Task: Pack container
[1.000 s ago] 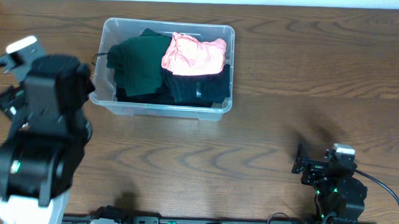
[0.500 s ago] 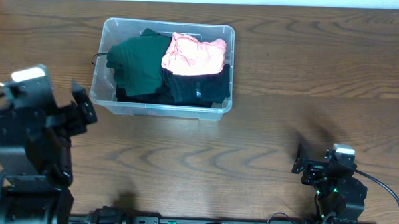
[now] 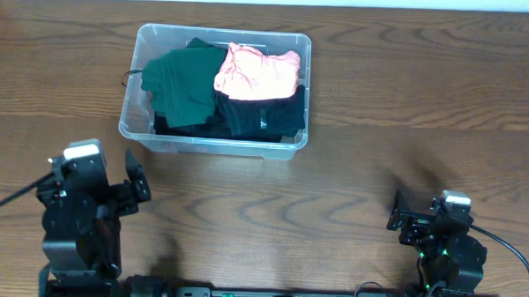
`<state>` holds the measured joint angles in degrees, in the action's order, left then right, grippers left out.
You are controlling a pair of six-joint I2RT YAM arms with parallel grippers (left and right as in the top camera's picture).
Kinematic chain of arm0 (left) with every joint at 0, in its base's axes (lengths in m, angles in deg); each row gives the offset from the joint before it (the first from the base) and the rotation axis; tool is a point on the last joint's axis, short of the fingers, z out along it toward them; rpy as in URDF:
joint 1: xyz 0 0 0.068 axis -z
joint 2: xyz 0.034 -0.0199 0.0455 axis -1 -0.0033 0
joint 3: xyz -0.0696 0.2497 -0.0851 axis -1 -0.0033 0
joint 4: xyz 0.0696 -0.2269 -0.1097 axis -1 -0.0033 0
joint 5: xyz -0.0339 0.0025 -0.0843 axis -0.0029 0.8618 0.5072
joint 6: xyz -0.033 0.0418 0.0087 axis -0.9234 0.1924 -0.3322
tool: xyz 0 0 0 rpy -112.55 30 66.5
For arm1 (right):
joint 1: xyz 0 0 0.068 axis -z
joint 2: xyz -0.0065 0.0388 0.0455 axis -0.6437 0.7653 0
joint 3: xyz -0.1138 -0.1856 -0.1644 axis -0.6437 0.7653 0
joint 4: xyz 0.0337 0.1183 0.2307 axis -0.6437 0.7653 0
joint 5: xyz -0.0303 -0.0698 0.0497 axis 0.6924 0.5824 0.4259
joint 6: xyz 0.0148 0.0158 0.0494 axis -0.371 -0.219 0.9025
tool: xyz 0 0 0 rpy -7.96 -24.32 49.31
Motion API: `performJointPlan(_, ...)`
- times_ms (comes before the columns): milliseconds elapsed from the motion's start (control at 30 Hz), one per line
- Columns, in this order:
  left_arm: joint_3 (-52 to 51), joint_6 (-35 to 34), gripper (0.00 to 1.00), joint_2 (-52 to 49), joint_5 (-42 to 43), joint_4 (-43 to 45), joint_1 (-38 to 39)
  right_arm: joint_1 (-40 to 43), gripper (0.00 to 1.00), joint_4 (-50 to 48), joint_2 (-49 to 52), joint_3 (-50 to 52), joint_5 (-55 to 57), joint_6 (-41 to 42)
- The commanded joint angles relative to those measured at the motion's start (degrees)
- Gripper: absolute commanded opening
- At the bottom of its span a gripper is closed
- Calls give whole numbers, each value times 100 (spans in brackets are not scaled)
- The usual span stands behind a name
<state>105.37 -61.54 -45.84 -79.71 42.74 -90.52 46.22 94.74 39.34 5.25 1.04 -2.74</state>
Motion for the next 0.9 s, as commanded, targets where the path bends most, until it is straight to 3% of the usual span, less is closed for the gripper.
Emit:
performJointPlan(0,-245,-26,98,332,79,61,-35,22,99,0,-42,15,-39,70)
performJointPlan(500,-1237,-46,98,1648,149,-26,-7,22,99,0,-42,15,-39,70)
performJointPlan(867,-2205,-459,98,2529,431,-24,74,20,99,0,-42,15,-39,70)
